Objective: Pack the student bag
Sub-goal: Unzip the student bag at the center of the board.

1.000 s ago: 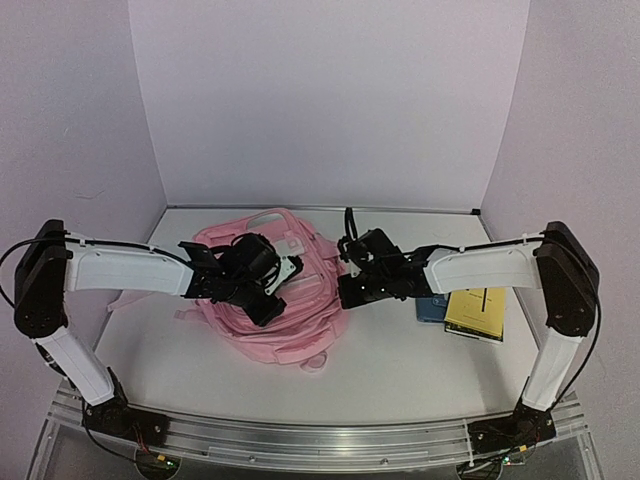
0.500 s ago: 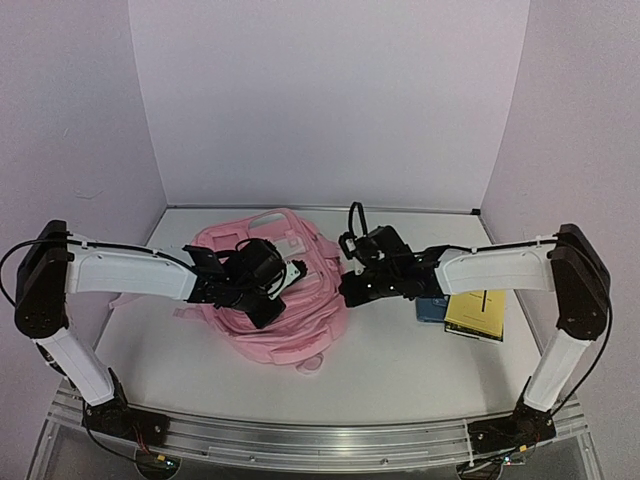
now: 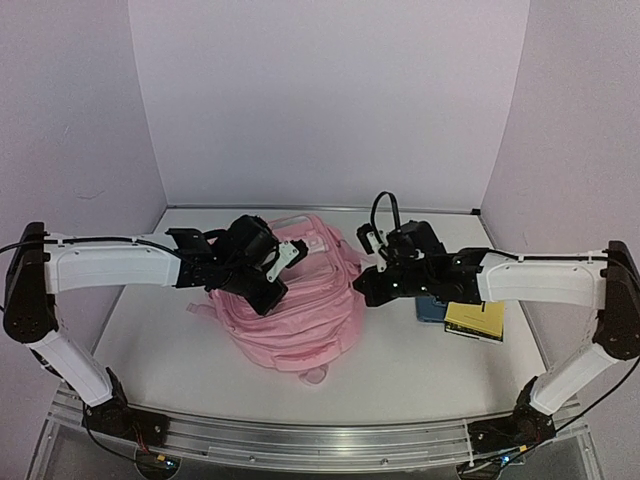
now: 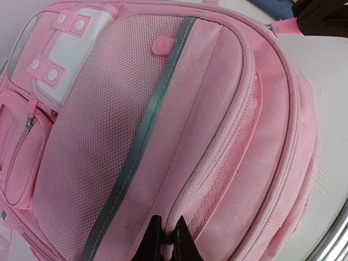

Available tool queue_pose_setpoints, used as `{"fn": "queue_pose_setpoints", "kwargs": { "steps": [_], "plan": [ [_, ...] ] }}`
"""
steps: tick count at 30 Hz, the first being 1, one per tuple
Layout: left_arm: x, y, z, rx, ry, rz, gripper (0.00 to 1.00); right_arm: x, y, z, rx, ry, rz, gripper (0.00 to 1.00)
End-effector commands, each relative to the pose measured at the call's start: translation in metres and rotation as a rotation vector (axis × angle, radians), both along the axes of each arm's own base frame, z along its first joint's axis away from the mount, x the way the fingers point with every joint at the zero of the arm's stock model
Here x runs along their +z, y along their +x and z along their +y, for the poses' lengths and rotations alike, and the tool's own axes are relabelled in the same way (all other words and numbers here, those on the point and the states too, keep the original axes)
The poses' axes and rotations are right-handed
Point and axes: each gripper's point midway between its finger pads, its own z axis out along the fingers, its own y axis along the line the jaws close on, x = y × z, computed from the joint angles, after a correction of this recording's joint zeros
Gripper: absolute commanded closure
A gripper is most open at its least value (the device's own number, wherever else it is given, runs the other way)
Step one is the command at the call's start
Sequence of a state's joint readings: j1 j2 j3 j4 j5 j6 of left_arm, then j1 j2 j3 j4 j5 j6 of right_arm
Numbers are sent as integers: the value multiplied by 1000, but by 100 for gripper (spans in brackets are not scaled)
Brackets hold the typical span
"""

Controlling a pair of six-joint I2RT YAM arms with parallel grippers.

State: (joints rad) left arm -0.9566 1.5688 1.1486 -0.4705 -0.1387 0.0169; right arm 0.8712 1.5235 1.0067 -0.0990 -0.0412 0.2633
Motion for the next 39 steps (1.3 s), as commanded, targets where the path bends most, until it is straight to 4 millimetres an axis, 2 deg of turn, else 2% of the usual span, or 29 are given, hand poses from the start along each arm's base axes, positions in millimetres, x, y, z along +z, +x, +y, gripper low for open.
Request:
{"fn": "queue_pose_setpoints", "kwargs": {
  "steps": [1,5,11,14,17,20,22,24,28,33,39],
  "plan": [
    [74,38,-8,114,-228,-66,100,29,-41,32,143,96,0,100],
    [75,40,-14,98,-237,-6,100,35,-56,48,175,131,9,100],
    [62,45,-18,97,-192,33,100,50,-74,66,201,196,23,100],
    [56,51,-13,127,-161,27,100,50,-79,67,201,202,34,100],
    [55,60,2,184,-147,14,100,36,-75,55,145,160,37,100],
    [57,67,19,230,-158,11,100,20,-58,26,-20,88,-5,100],
    [60,66,26,230,-167,11,100,17,-45,5,-143,57,-47,100],
    [62,61,27,197,-172,13,100,22,-35,-8,-229,62,-74,100],
    [62,48,27,132,-171,29,100,33,-15,-18,-343,80,-129,100],
    [65,38,35,112,-171,12,100,28,24,-34,-426,117,-134,100],
    [68,33,41,119,-181,7,100,26,53,-32,-406,117,-166,100]
  ]
}}
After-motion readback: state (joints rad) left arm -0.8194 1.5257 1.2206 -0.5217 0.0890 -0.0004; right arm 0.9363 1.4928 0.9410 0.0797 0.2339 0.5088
